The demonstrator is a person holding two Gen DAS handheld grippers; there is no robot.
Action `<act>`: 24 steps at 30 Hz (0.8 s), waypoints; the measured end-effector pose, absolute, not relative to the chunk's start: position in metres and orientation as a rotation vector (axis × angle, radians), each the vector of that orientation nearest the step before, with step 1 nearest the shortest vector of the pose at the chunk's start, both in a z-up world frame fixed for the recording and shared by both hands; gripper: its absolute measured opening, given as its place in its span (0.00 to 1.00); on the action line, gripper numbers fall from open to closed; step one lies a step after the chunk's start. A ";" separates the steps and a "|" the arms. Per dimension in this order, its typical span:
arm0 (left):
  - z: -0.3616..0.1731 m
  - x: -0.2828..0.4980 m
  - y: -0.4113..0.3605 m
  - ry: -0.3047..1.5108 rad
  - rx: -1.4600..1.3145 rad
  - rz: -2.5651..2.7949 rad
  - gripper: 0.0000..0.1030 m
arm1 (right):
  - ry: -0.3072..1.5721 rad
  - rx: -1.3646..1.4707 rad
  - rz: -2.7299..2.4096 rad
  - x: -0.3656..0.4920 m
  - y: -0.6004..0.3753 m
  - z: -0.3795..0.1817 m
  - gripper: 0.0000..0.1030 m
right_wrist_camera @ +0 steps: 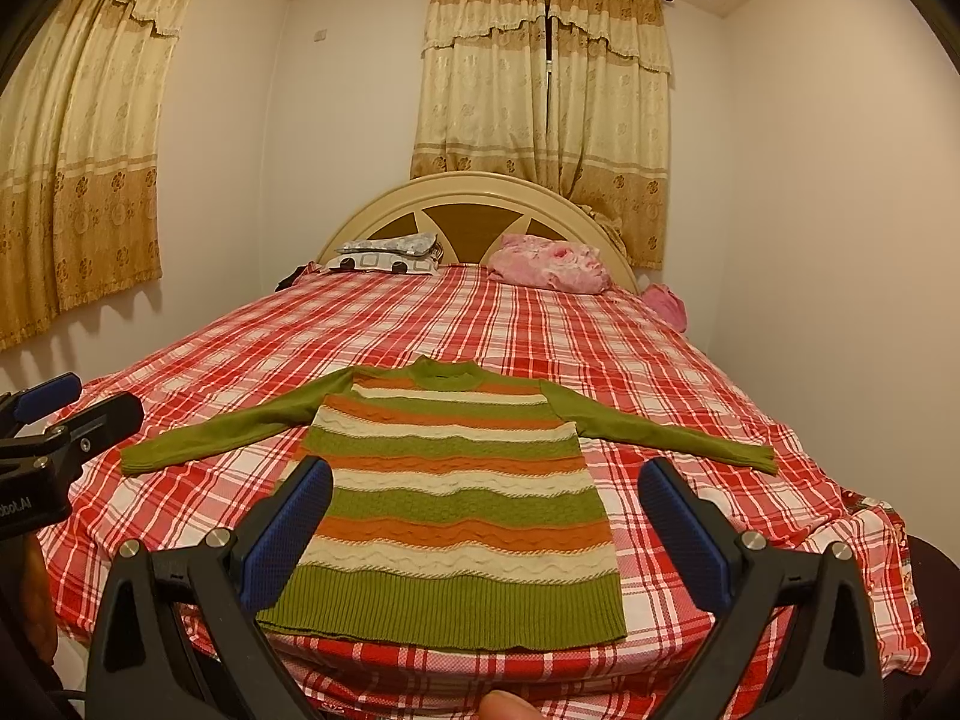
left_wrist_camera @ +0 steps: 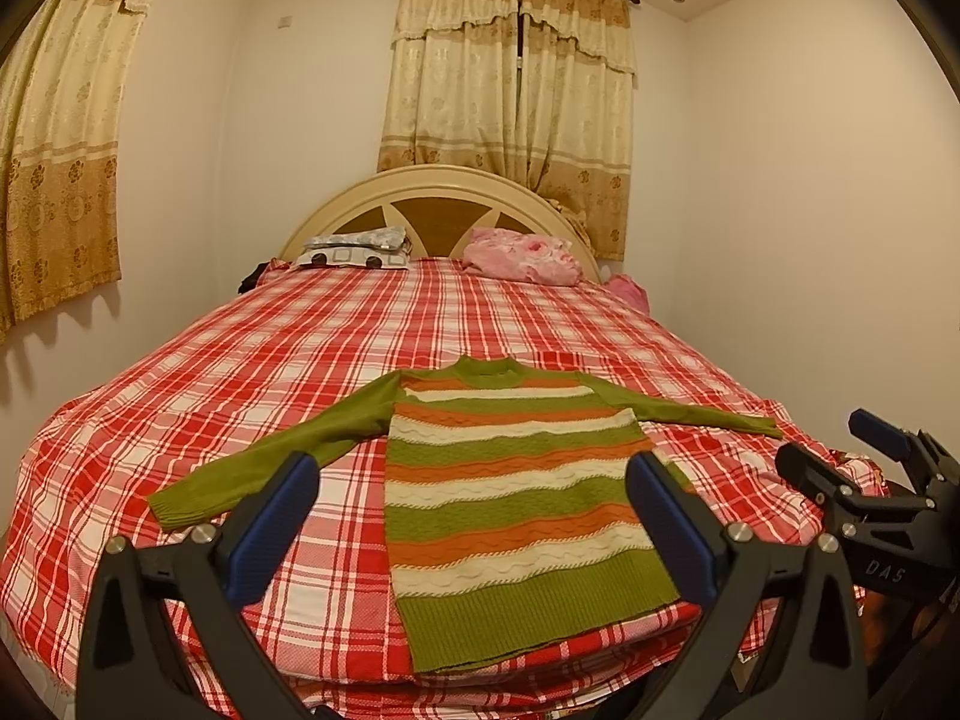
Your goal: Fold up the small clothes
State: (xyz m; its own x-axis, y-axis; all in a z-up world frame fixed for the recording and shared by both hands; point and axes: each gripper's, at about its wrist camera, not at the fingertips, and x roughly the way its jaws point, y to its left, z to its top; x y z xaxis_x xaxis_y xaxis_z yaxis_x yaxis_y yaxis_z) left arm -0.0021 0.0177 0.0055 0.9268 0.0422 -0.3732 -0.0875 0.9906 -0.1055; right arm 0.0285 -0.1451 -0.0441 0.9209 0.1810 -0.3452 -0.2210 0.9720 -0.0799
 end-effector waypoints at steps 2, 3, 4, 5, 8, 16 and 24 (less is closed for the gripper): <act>0.006 -0.002 0.018 0.380 -0.121 0.067 1.00 | 0.343 -0.117 0.207 0.028 -0.145 -0.044 0.99; 0.006 -0.002 0.018 0.381 -0.121 0.067 1.00 | 0.343 -0.118 0.206 0.028 -0.144 -0.044 0.99; 0.005 -0.002 0.017 0.380 -0.121 0.067 1.00 | 0.343 -0.118 0.206 0.029 -0.144 -0.044 0.99; 0.005 -0.002 0.019 0.382 -0.120 0.066 1.00 | 0.345 -0.118 0.205 0.029 -0.144 -0.045 0.99; 0.004 -0.002 0.025 0.382 -0.122 0.067 1.00 | 0.348 -0.117 0.204 0.028 -0.145 -0.043 0.99; 0.003 -0.002 0.022 0.381 -0.121 0.068 1.00 | 0.356 -0.122 0.205 0.029 -0.145 -0.042 0.99; -0.002 0.001 0.024 0.389 -0.112 0.067 1.00 | 0.357 -0.117 0.225 0.033 -0.145 -0.042 0.99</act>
State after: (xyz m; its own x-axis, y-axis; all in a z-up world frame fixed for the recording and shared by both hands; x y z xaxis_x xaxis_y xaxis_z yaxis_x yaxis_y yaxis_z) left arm 0.0007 0.0242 -0.0018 0.9233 0.0442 -0.3816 -0.0869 0.9916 -0.0955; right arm 0.0327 -0.1451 -0.0416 0.9124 0.1969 -0.3589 -0.2381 0.9684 -0.0740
